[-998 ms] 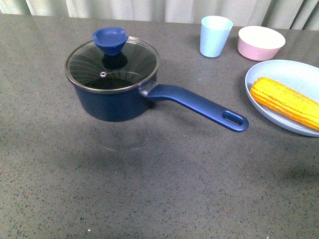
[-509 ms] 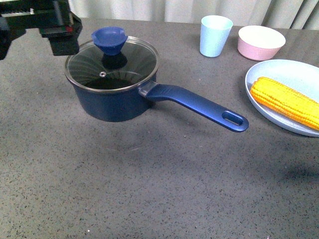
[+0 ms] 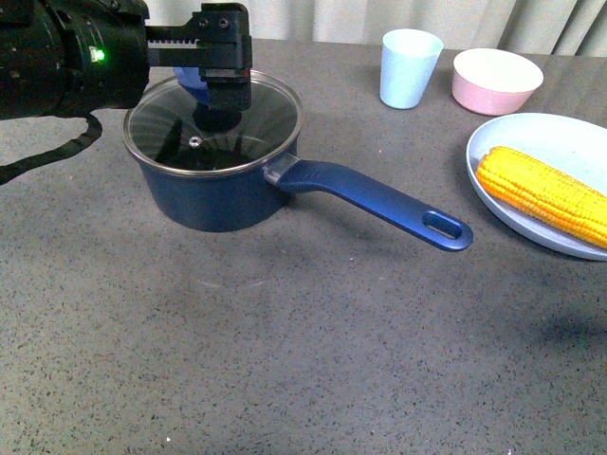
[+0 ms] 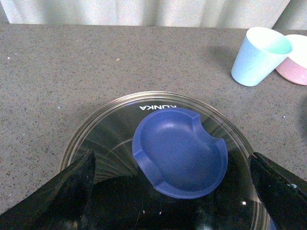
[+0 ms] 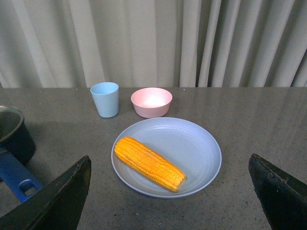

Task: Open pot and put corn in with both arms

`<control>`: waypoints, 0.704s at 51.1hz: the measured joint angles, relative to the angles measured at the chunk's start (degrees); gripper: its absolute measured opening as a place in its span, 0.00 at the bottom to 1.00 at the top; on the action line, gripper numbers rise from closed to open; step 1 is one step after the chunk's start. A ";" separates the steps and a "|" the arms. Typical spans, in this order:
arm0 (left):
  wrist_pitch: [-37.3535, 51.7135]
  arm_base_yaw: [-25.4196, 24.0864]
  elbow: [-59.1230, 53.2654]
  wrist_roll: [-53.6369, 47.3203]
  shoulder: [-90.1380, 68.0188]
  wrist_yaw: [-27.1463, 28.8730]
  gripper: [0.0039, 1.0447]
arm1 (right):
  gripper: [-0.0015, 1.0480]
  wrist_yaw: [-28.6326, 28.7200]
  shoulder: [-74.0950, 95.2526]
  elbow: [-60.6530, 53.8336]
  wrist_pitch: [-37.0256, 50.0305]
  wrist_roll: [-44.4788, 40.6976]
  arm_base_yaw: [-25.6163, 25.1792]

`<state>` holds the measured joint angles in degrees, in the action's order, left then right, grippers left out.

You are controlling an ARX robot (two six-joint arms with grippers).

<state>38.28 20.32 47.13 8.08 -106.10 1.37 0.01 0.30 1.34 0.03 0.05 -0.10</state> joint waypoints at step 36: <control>-2.45 1.42 8.48 -1.14 -7.82 3.15 0.92 | 0.91 0.00 0.00 0.00 0.00 0.00 0.00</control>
<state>35.83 21.74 55.62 6.94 -113.93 4.51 0.01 0.30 1.34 0.03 0.05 -0.10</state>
